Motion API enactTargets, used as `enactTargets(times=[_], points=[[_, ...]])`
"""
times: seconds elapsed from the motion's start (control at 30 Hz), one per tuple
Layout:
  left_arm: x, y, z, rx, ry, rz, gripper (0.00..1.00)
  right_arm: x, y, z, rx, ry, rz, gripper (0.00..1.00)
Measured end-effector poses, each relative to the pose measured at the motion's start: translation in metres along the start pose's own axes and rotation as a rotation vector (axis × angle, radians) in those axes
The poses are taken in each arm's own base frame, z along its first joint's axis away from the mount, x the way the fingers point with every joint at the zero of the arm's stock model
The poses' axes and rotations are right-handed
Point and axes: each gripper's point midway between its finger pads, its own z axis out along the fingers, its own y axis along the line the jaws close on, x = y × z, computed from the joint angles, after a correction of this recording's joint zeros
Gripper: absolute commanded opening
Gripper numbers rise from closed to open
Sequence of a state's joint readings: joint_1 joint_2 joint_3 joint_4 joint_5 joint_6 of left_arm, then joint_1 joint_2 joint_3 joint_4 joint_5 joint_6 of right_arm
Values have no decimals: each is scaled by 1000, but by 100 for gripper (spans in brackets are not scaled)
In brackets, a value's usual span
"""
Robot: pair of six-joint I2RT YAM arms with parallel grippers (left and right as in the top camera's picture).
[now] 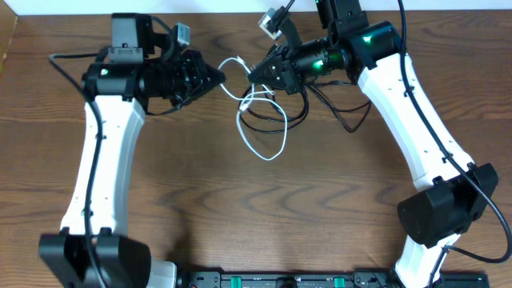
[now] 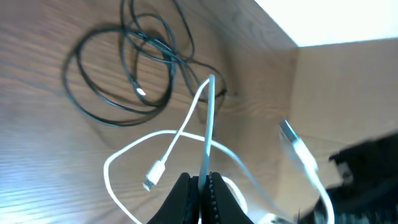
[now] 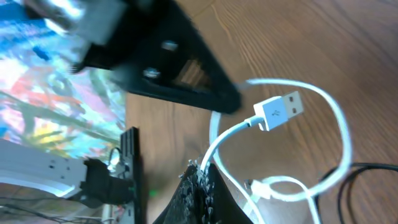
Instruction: Untangle cables
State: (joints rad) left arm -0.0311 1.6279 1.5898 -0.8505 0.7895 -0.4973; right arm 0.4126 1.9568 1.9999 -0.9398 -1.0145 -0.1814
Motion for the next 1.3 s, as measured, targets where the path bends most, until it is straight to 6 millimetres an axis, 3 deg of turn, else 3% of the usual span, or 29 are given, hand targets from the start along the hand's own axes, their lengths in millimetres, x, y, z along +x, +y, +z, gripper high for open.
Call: enactTargets(times=[0.13, 0.57, 0.77, 0.97, 1.3], points=[[-5, -8, 12, 84, 40, -84, 8, 2, 1, 9, 10, 16, 34, 2], [1, -27, 10, 184, 107, -215, 8, 12, -23, 25, 48, 44, 105, 20], [2, -30, 9, 195, 123, -268, 8, 13, -23, 29, 44, 48, 95, 21], [2, -30, 9, 196, 128, -304, 8, 13, -18, 34, 34, 52, 78, 20], [-3, -39, 7, 232, 126, -342, 8, 13, -24, 33, 68, 55, 61, 1]])
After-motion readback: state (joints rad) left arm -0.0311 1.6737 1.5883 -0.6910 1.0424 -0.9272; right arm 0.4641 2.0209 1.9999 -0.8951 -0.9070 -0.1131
